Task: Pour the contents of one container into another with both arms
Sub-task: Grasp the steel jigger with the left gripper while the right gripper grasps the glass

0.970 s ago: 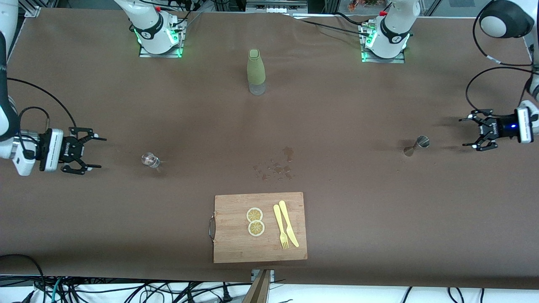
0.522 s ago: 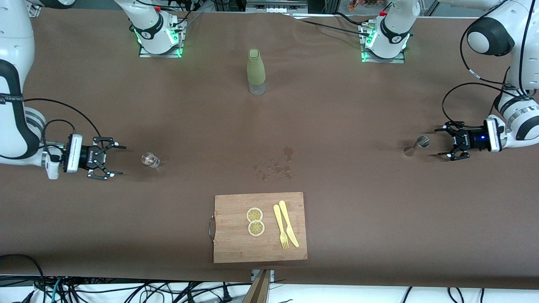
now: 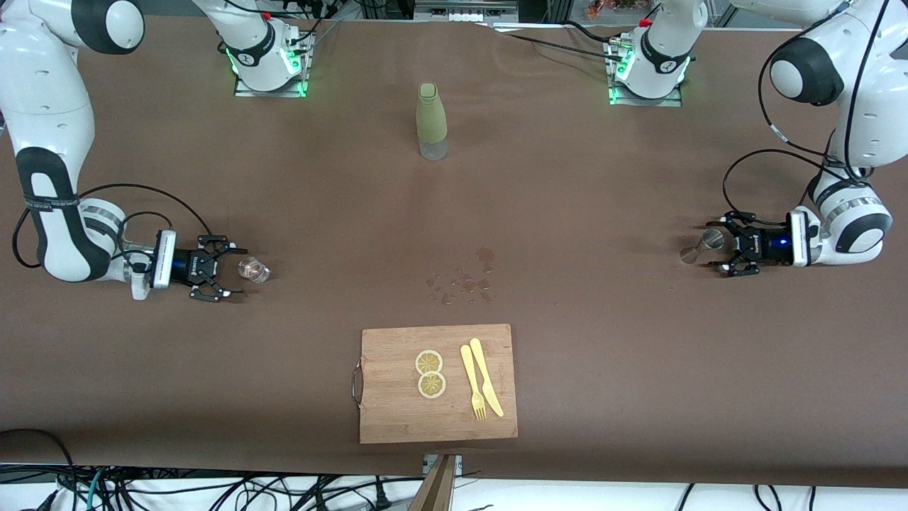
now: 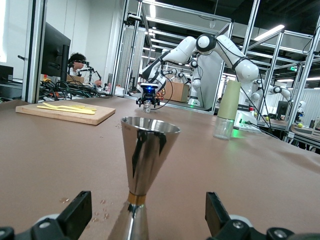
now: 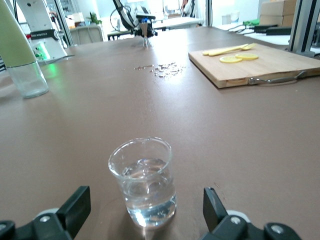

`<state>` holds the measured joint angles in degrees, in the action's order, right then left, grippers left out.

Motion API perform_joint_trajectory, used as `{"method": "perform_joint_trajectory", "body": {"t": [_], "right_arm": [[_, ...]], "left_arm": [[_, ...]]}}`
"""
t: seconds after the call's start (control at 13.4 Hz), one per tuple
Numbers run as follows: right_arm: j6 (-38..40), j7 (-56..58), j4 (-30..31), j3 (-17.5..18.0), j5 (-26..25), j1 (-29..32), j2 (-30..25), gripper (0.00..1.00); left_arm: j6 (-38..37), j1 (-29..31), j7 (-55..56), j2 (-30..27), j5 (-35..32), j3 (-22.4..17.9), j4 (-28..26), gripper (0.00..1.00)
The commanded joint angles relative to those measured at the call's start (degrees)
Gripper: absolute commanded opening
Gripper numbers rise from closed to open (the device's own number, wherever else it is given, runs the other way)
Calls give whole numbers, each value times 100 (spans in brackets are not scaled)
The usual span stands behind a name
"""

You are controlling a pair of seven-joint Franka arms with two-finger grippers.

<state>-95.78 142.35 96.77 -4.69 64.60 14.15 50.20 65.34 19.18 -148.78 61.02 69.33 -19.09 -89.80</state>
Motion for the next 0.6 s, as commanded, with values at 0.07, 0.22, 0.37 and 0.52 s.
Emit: {"method": "perform_joint_trajectory", "body": {"t": [0.07, 0.22, 0.37, 0.52], "right_arm": [[164, 381, -17, 73, 325, 70, 227, 100], [208, 390, -26, 231, 334, 70, 254, 100], [217, 390, -35, 336, 334, 62, 315, 100], [217, 434, -35, 354, 334, 62, 324, 99]], "left_arm": [[14, -151, -283, 112, 186, -25, 155, 100], [31, -204, -274, 121, 247, 10, 156, 100], [40, -204, -152, 103, 238, 11, 156, 100], [40, -196, -81, 103, 238, 2, 147, 99]]}}
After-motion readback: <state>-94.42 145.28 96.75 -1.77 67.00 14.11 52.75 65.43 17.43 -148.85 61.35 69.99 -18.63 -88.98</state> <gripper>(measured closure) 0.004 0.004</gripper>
